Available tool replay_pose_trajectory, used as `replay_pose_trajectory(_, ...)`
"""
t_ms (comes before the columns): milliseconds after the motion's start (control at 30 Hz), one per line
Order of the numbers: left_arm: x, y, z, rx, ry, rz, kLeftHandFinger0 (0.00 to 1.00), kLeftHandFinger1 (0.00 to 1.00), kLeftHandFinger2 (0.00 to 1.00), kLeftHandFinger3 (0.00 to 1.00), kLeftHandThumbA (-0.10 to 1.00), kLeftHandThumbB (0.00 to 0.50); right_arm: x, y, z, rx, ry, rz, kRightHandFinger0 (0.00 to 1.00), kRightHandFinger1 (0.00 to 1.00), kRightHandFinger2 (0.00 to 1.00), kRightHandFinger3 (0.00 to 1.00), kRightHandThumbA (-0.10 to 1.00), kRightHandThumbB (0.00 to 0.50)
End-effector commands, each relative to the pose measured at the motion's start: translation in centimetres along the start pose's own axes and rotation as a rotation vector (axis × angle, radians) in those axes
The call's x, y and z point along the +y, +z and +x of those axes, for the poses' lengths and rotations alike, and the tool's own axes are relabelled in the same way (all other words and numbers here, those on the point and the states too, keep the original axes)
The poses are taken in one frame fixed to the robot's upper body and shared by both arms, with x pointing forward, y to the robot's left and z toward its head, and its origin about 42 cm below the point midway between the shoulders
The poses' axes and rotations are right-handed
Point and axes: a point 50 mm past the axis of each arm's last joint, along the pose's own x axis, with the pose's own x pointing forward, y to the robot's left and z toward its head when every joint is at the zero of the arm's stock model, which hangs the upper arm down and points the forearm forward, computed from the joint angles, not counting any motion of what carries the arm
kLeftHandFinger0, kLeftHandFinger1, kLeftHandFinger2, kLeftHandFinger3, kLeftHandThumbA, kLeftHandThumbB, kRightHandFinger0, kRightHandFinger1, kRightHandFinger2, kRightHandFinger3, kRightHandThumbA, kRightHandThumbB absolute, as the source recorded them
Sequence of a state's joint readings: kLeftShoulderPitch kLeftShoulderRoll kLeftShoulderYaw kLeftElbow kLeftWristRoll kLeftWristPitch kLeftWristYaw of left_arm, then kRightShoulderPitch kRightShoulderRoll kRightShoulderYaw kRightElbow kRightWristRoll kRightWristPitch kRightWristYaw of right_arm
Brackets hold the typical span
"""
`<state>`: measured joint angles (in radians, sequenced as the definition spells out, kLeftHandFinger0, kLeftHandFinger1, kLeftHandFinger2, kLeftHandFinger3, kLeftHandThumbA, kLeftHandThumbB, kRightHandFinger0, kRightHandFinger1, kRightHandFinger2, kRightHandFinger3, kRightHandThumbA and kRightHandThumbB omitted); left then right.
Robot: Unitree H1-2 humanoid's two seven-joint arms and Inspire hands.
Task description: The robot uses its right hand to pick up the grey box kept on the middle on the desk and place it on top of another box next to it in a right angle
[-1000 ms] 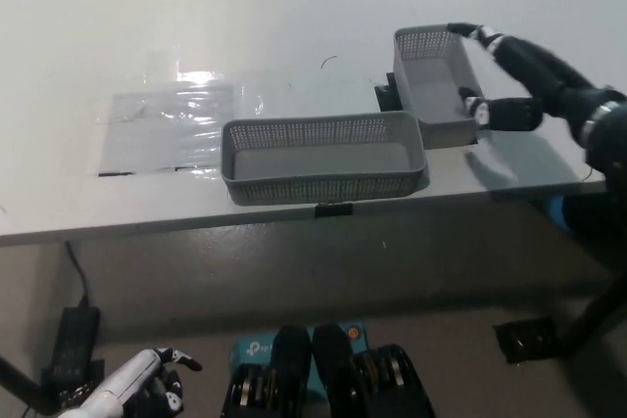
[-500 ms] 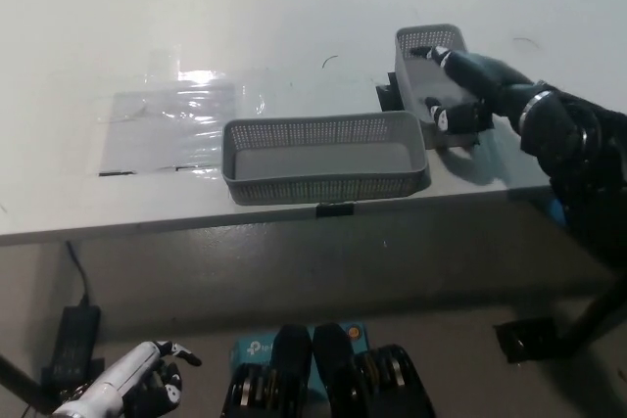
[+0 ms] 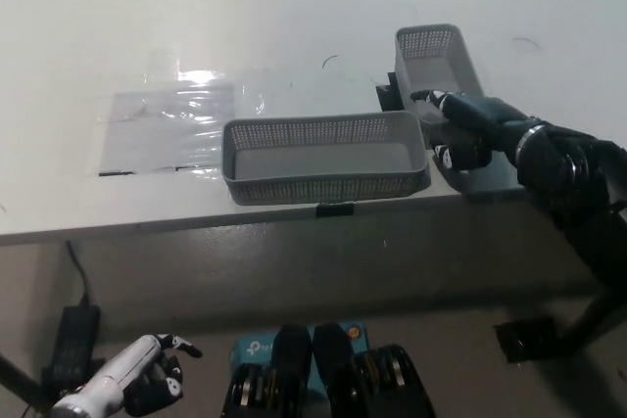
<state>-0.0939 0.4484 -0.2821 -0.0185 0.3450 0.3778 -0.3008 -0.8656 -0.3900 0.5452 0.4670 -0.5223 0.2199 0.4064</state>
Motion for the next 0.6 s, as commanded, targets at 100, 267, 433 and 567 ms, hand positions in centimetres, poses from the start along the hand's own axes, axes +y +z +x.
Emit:
replay_pose_trajectory(100, 1.8, 0.9, -0.4, -0.031, 0.013, 0.023, 0.19, 0.21, 0.36, 0.67, -0.10, 0.113, -2.0, -1.3, -0.8, 0.024, -0.016, -0.136, 1.00, 1.00, 1.00, 1.00, 0.21, 0.360)
replay_pose_trajectory(267, 1.9, 1.1, -0.5, -0.023, 0.008, 0.034, 0.16, 0.18, 0.32, 0.64, -0.07, 0.108, -0.3, -1.7, -0.5, 0.046, 0.045, -0.207, 1.00, 1.00, 1.00, 1.00, 0.24, 0.378)
replay_pose_trajectory(433, 1.8, 1.2, -0.6, -0.033, 0.001, 0.021, 0.19, 0.21, 0.36, 0.63, -0.07, 0.118, -0.7, -1.6, 0.3, 0.130, 0.049, -0.276, 1.00, 1.00, 1.00, 1.00, 0.15, 0.314)
replay_pose_trajectory(567, 1.8, 1.1, -0.8, -0.036, -0.002, 0.037, 0.13, 0.17, 0.31, 0.64, -0.04, 0.123, -1.7, -1.2, 0.9, 0.222, 0.073, -0.391, 0.99, 1.00, 1.00, 1.00, 0.15, 0.293)
